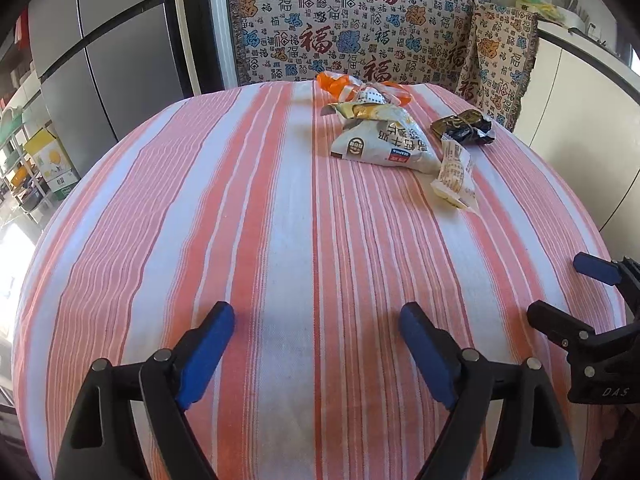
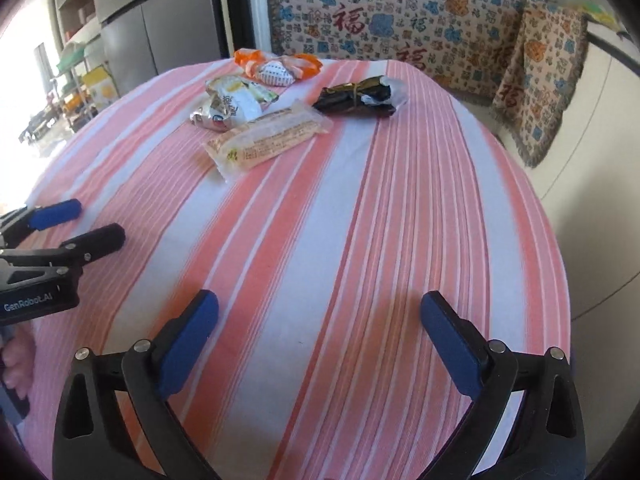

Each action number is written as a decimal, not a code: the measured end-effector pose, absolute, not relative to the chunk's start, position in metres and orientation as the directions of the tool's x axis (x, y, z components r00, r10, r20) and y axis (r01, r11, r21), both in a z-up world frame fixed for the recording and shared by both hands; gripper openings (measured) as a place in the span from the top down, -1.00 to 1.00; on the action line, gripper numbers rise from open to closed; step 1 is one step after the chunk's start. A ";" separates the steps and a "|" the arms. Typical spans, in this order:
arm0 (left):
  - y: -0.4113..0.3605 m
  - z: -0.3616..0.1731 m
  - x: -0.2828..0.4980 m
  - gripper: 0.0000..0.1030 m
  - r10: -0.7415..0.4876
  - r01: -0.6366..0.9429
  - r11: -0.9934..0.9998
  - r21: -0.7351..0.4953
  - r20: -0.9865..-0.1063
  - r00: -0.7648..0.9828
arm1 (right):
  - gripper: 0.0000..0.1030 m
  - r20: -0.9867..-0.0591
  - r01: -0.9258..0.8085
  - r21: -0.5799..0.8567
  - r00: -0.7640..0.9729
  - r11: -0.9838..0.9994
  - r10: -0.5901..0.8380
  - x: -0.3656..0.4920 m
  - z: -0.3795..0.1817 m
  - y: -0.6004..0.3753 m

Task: Collect trash
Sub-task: 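Lower the left tool onto the yellow snack wrapper and grasp it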

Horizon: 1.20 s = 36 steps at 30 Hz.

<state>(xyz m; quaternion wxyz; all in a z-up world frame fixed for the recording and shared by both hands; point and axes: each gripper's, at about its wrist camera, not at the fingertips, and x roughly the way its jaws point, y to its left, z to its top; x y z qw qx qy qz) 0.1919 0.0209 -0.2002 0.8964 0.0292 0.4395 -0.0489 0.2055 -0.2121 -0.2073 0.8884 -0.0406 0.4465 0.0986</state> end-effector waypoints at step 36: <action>0.003 -0.168 0.344 -0.69 -0.361 0.271 0.929 -0.251 -0.773 0.522 | -0.99 -0.804 -0.207 0.003 0.582 0.978 0.126 0.201 -0.201 -0.208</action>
